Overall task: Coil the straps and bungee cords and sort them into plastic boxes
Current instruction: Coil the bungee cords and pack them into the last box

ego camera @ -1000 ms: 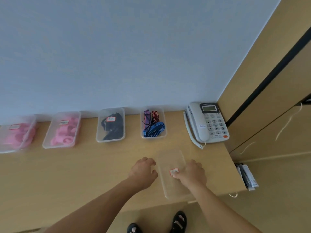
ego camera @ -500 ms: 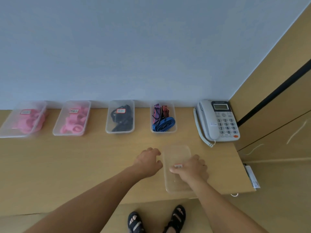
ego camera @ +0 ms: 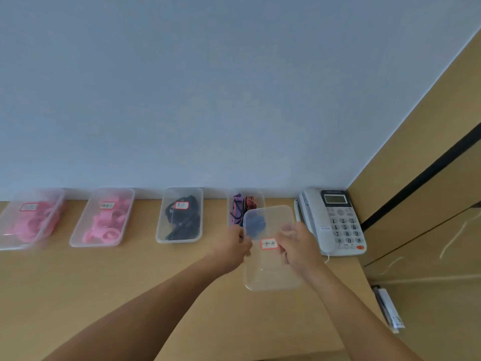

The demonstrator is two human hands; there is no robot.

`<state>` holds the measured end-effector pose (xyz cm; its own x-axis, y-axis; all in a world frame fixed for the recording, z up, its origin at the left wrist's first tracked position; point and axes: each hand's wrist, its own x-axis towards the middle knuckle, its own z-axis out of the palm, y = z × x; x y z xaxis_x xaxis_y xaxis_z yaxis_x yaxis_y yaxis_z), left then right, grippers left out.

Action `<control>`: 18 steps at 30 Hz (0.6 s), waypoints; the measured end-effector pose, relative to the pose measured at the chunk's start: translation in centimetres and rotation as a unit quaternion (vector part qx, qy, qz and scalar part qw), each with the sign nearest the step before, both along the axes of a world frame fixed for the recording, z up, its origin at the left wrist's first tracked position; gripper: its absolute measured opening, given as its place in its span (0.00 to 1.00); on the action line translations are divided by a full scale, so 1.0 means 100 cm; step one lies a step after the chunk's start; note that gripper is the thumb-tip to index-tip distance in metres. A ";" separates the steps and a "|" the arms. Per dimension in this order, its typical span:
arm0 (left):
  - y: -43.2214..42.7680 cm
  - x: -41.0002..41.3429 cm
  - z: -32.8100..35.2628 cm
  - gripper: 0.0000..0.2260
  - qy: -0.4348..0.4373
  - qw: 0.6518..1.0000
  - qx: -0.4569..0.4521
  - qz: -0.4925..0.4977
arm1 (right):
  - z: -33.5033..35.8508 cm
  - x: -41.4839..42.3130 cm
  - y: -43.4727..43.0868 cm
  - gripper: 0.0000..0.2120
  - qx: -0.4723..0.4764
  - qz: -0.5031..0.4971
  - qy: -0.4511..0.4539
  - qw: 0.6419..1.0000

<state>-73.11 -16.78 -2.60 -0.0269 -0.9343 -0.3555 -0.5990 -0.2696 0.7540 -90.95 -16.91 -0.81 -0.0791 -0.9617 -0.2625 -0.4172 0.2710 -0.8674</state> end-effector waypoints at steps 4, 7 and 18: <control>-0.031 0.020 0.011 0.11 -0.067 0.996 -0.047 0.039 | 0.001 0.020 -0.042 0.06 -0.012 0.036 0.086 0.996; -0.056 0.033 0.004 0.12 -0.115 0.991 -0.040 0.056 | -0.005 0.034 -0.077 0.09 -0.009 0.073 0.143 0.987; -0.115 0.024 -0.026 0.12 -0.144 0.982 0.006 0.126 | -0.045 0.034 -0.146 0.13 0.012 0.127 0.195 0.973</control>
<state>-70.72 -28.27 -5.19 0.3070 -0.8943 -0.3257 -0.6998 -0.4440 0.5596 -87.52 -31.55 -5.29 0.0617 -0.9571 -0.2833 -0.7689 0.1353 -0.6248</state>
